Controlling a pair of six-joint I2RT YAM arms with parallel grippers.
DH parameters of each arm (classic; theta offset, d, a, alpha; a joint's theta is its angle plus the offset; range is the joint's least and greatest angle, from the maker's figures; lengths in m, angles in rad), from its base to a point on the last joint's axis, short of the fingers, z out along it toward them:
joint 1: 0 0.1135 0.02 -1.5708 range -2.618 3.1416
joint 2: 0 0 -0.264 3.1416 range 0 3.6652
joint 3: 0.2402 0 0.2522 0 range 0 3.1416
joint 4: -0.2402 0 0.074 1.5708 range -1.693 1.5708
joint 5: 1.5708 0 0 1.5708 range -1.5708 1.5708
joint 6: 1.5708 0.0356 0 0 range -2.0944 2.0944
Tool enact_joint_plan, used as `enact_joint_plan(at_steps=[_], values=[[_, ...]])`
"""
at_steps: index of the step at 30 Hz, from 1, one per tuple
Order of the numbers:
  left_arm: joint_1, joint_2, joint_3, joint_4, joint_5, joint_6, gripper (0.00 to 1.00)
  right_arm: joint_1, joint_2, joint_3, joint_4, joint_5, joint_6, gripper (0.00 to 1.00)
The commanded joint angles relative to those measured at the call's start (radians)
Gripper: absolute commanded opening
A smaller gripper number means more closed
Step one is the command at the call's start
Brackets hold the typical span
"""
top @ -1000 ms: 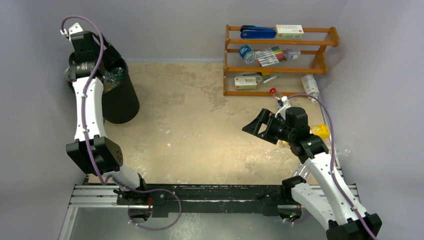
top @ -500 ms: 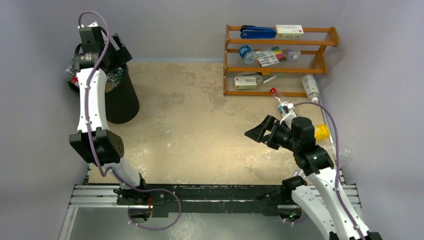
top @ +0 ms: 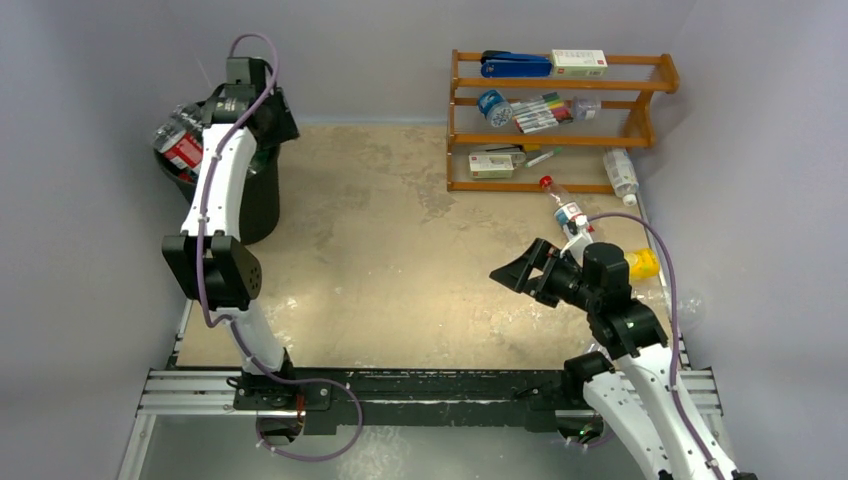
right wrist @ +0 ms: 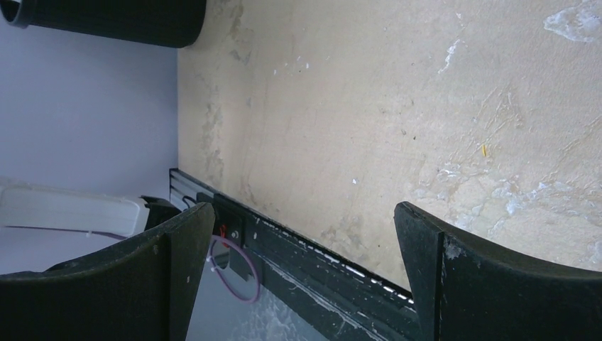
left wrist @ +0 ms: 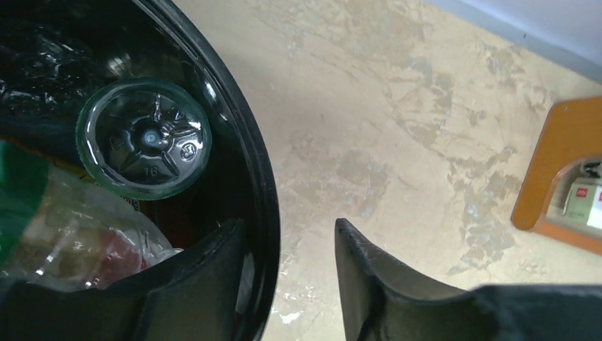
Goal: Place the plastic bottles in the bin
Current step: Adjust the trash bin at the center of the board.
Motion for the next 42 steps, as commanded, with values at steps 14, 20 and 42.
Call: enact_joint_plan(at_steps=[14, 20, 42], values=[[-0.049, 0.015, 0.024, 0.026, -0.038, -0.018, 0.24, 0.003, 0.068, 0.001, 0.071, -0.014, -0.029, 1.00], [0.026, -0.002, 0.056, 0.030, 0.081, -0.048, 0.30, 0.003, 0.085, 0.010, 0.074, -0.006, -0.029, 1.00], [0.019, -0.075, -0.030, 0.043, 0.374, -0.113, 0.27, 0.003, 0.117, 0.129, -0.009, 0.080, -0.039, 1.00]])
